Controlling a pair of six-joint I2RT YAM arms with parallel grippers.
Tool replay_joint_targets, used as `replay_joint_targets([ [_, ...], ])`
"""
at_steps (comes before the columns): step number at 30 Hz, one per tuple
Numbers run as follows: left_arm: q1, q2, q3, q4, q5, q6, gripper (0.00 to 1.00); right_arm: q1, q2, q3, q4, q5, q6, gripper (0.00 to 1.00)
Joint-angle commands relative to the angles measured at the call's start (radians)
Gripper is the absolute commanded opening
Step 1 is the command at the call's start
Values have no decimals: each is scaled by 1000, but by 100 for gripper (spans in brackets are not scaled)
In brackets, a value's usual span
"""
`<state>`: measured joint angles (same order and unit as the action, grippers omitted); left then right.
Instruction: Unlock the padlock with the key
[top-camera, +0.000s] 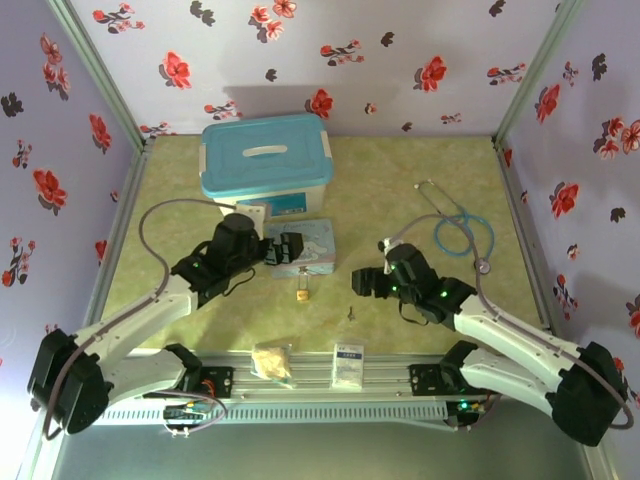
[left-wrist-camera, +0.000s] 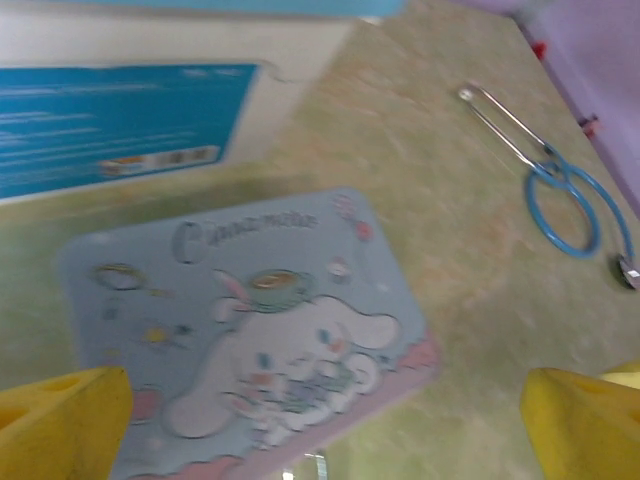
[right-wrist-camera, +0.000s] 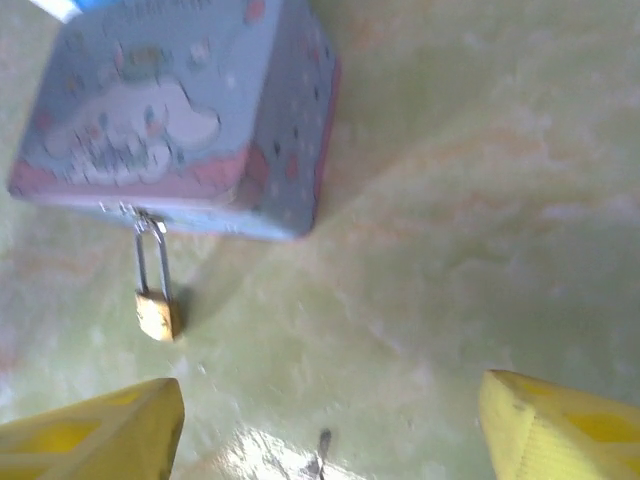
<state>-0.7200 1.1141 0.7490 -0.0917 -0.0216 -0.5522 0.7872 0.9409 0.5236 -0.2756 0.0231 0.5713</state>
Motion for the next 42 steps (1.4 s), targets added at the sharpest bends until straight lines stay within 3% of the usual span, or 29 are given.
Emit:
replay_joint_targets([
  [1,-55,41,65,-33,-22,-49,100,93,17,-48,-48,131,123,73],
  [7,-148,69,89,-37,-23,-116,100,312,112,-29,-68,233,247,68],
  [13,-159,56,47,-30,-26,-104,100,424,270,34,-94,305,274,61],
  [19,-159,12,0,-45,-63,-116,100,431,393,60,-27,335,291,56],
  [26,-156,-51,-7,-126,-118,-81,100,434,524,151,-128,344,326,47],
  [28,-155,-64,-13,-126,-118,-87,100,440,536,155,-131,328,329,43],
  [34,-156,-99,-40,-130,-134,-106,100,469,521,169,-204,354,377,43],
  [42,-157,-118,-64,-125,-143,-124,100,469,511,113,-124,341,384,36],
])
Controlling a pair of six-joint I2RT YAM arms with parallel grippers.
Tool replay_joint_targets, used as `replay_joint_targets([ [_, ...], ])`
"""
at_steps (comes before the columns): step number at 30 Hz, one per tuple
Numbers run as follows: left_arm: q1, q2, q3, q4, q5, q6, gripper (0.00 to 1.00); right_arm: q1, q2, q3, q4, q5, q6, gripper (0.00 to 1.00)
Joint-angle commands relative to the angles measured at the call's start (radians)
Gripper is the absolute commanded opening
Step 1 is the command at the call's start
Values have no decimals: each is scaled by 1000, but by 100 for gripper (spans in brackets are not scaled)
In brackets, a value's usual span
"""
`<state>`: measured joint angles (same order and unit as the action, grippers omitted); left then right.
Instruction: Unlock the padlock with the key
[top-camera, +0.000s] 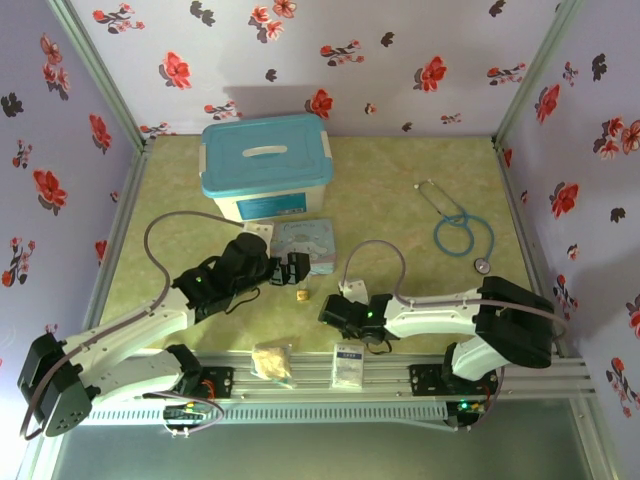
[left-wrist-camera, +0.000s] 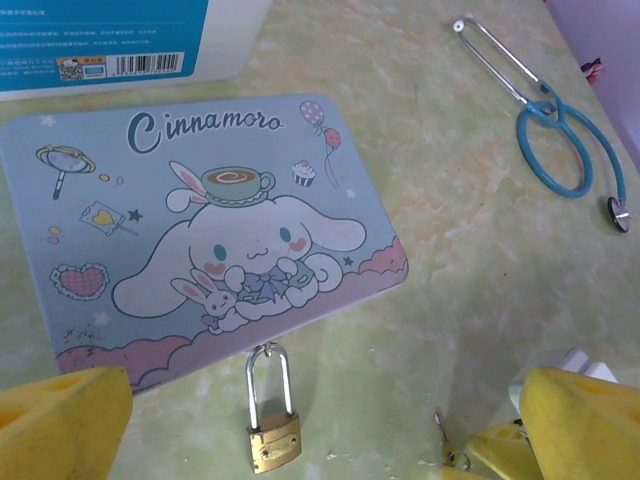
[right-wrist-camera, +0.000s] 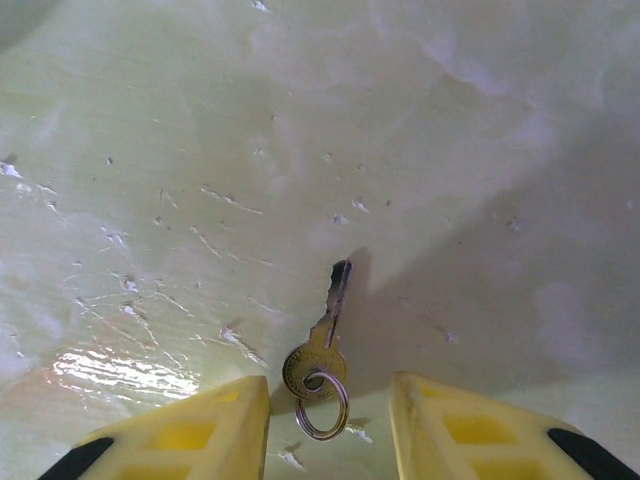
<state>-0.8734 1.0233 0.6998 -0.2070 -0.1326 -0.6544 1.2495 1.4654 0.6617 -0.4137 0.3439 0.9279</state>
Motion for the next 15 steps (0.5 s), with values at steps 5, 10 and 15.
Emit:
replay_joint_targets([
  [5,-3,-48,-32,-18,-48,-33,100,4,-2,-33,15,30,49,28],
  [10,-2,-69,-57,-6,-64,-47,100,-4,-33,-87,66,23,52,11],
  [15,-2,-64,-70,4,-68,-57,100,-37,-85,-137,79,15,16,0],
])
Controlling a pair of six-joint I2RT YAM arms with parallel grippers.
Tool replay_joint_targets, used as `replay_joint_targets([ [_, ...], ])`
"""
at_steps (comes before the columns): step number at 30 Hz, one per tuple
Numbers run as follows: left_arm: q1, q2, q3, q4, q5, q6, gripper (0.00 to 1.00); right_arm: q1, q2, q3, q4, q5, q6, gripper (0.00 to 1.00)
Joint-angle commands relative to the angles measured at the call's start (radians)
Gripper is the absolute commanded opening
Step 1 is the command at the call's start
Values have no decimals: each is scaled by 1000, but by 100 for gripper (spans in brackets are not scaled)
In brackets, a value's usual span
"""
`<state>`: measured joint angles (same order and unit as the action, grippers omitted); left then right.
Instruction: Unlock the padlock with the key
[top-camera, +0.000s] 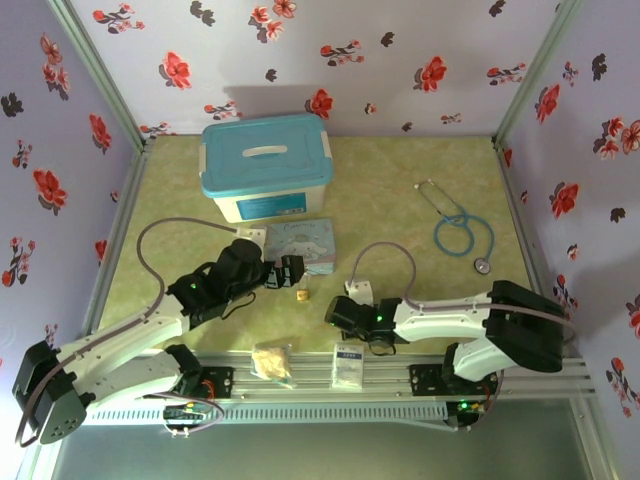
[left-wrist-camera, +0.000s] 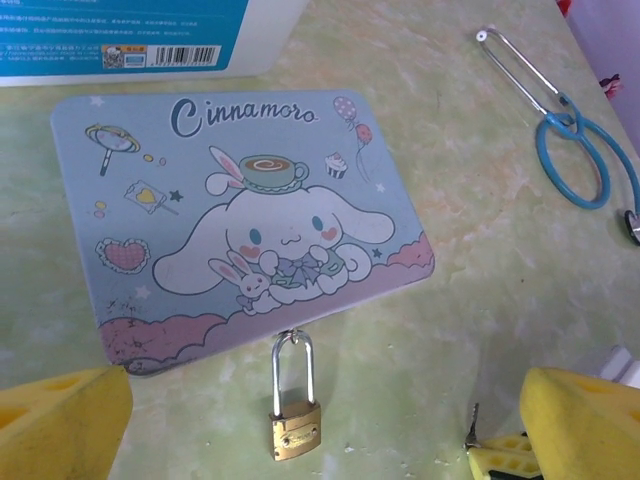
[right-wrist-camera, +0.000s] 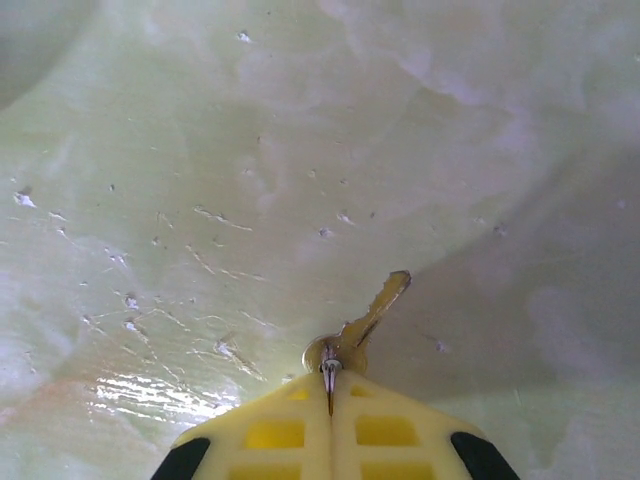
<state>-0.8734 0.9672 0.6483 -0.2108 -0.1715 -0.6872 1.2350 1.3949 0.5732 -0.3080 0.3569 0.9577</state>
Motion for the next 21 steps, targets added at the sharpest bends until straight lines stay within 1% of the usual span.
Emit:
replay_joint_targets([
  [1,-2,-8,-22,11,-31,-22,100,-34,-31,-58,-27,-8,-36,0],
  [3,-3,-7,-31,27,-33,-24,100,-54,-86,-84,-17,-16,-88,0],
  [6,-3,-1,-50,78,-26,-46,100,-102,-202,-149,48,-94,-193,0],
  [9,-6,5,-107,214,18,-68,100,-145,-335,-195,105,-138,-291,0],
  [10,-6,2,-128,266,33,-76,100,-156,-368,-193,95,-143,-328,0],
  [13,-7,-13,-157,343,58,-65,100,-180,-448,-184,67,-172,-423,0],
  [17,-4,-52,-216,468,130,-59,98,-188,-515,-184,151,-240,-495,0],
  [21,-2,-61,-201,480,244,-17,97,-188,-529,-151,234,-332,-573,0],
])
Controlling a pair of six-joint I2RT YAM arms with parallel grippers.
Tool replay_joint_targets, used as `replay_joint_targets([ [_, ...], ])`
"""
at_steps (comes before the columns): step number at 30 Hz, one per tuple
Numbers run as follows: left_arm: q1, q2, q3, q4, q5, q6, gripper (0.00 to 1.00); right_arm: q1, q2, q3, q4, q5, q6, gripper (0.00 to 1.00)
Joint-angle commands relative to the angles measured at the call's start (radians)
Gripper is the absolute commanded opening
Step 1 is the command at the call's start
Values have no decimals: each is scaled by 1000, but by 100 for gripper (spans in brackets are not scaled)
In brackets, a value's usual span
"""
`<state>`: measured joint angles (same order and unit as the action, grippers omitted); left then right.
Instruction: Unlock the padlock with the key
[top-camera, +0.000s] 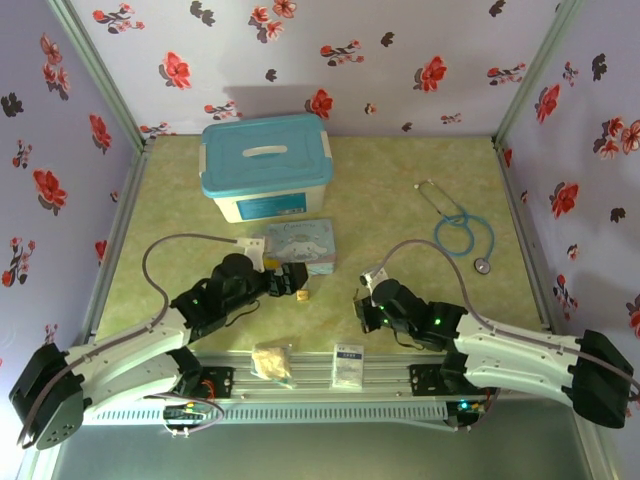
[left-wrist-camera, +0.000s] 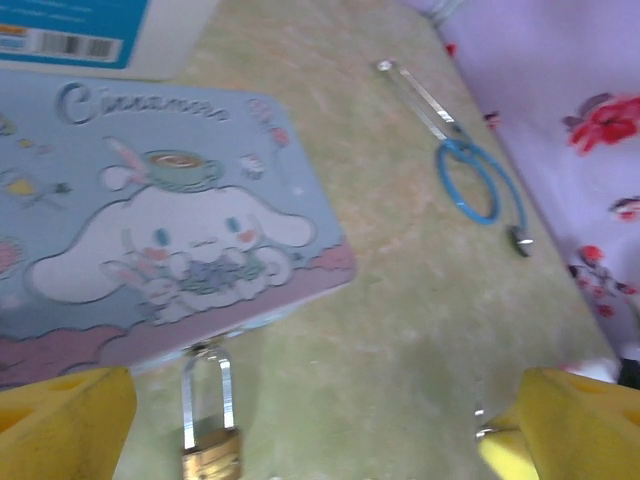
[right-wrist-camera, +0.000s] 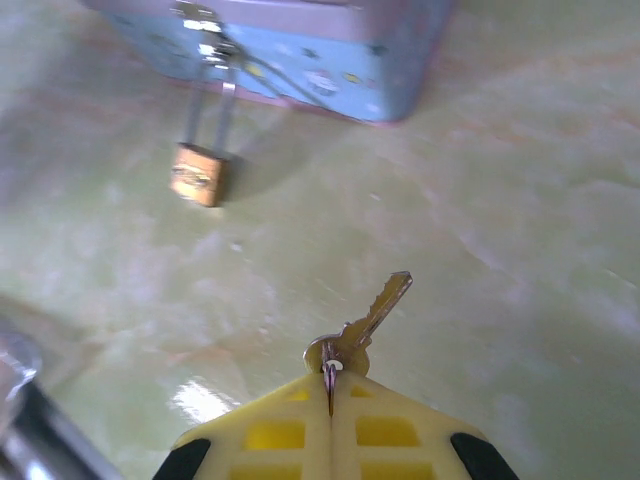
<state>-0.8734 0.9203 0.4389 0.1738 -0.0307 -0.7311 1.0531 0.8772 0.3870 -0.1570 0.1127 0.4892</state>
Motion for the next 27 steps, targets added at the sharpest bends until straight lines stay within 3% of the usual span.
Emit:
replay_joint_targets([
  [1,-2,-8,16,92,133,37,96,-7,-8,46,96,-105,-123,0],
  [8,-2,91,33,136,194,-8,85,-7,27,100,170,-174,-182,0],
  [13,-12,209,83,183,274,-27,81,0,43,147,106,-227,-251,0],
  [19,-22,308,130,211,339,-30,74,23,44,167,62,-196,-282,0],
  [25,-24,301,130,218,339,-36,72,26,68,162,86,-183,-278,0],
  [27,-24,312,132,213,339,-46,66,26,74,162,95,-171,-278,0],
])
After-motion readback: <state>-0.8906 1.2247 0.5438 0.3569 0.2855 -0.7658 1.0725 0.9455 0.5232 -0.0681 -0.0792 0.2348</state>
